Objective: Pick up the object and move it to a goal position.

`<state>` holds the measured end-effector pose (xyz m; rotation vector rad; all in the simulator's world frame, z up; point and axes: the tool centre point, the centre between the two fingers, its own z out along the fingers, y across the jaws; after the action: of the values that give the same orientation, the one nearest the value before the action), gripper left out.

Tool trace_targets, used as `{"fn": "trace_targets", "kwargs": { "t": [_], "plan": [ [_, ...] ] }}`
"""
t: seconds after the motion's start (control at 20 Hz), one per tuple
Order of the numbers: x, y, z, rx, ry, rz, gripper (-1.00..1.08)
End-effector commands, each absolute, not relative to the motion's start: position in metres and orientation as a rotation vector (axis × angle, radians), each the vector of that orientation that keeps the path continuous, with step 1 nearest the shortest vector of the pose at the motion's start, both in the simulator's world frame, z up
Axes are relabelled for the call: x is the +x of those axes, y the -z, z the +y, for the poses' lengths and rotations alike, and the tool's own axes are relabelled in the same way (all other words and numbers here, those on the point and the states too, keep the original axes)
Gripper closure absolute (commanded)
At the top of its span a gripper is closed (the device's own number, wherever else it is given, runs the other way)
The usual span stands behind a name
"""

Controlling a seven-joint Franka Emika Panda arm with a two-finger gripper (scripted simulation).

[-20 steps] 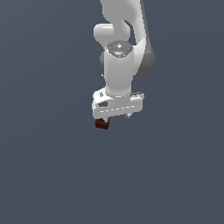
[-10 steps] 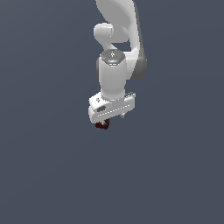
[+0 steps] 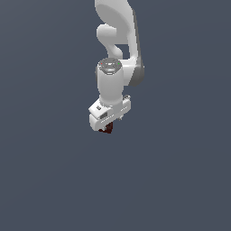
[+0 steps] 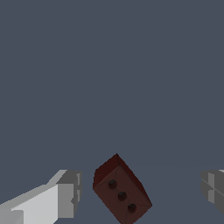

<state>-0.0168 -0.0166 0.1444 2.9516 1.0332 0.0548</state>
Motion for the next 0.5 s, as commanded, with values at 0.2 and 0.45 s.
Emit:
{"fn": "trace_targets", "kwargs": {
  "t": [0.2, 0.45],
  "plan": [
    [-0.029, -0.127, -0.028, 2.858, -0.038, 1.267, -0.92],
    [-0.039, -0.115, -0.037, 2.776, -0.026, 1.440, -0.92]
  ]
}}
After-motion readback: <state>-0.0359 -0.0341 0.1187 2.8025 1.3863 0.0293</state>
